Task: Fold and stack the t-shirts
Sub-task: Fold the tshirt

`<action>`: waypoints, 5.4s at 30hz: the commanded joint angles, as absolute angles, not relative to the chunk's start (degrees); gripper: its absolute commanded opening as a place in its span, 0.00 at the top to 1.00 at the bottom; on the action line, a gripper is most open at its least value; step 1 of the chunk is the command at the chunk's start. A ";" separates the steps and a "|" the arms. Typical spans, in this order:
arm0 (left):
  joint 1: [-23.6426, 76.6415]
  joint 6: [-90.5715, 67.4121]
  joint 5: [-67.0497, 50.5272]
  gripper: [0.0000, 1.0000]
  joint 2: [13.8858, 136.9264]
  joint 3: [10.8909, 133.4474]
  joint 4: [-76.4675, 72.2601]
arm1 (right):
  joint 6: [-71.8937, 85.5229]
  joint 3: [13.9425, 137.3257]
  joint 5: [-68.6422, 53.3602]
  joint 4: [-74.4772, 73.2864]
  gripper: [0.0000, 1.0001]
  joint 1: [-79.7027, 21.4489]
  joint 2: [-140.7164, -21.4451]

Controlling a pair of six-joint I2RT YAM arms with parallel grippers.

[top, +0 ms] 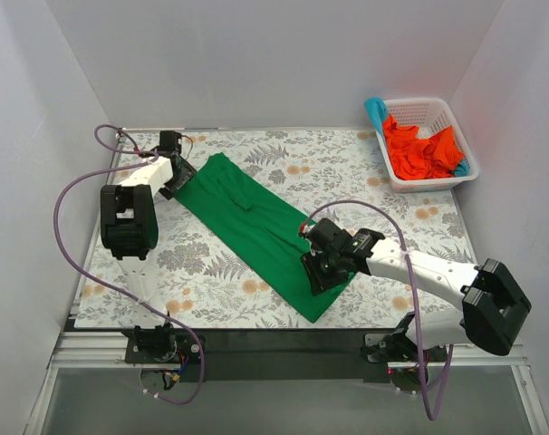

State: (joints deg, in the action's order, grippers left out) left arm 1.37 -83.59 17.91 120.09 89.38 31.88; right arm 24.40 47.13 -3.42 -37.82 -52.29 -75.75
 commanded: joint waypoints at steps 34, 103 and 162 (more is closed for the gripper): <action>18.90 -74.98 18.90 0.24 138.41 106.58 43.84 | 21.00 46.92 -15.38 -28.92 0.49 -60.97 -91.92; 29.70 -92.81 0.70 0.21 68.99 40.43 51.86 | 33.22 40.78 -9.57 -20.57 0.55 -47.02 -86.04; 24.97 -85.09 7.11 1.00 87.79 65.21 42.99 | 20.13 75.21 -12.66 -29.88 0.99 -35.43 -95.87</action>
